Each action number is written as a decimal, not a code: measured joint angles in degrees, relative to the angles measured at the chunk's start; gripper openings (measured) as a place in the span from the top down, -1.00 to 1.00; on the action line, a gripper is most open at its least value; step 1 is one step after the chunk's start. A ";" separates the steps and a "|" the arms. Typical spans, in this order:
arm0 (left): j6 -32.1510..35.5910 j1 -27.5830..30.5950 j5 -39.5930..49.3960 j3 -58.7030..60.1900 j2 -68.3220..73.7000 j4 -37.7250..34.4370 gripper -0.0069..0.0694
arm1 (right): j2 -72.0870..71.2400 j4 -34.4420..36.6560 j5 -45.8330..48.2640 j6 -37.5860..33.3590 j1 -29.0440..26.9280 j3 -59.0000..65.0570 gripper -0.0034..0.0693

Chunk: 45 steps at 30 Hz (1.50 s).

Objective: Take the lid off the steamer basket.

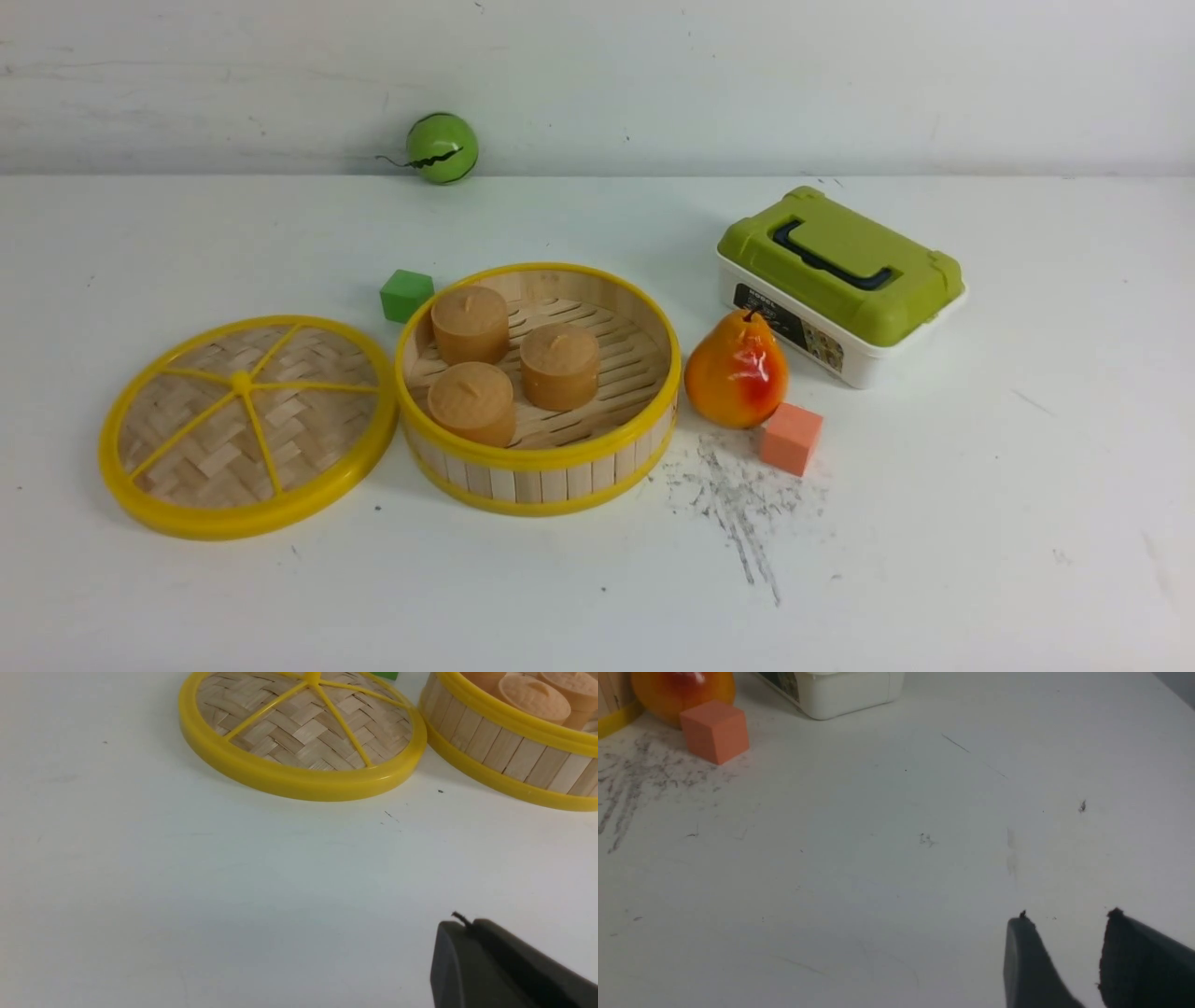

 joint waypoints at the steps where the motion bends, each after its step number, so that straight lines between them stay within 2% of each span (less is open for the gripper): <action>1: 0.00 0.00 0.00 0.00 0.00 0.00 0.81 | 0.00 0.00 0.00 0.00 0.00 0.00 0.25; 45: 0.00 0.00 0.00 0.00 0.00 0.00 0.72 | 0.00 0.00 0.00 0.00 0.00 0.00 0.25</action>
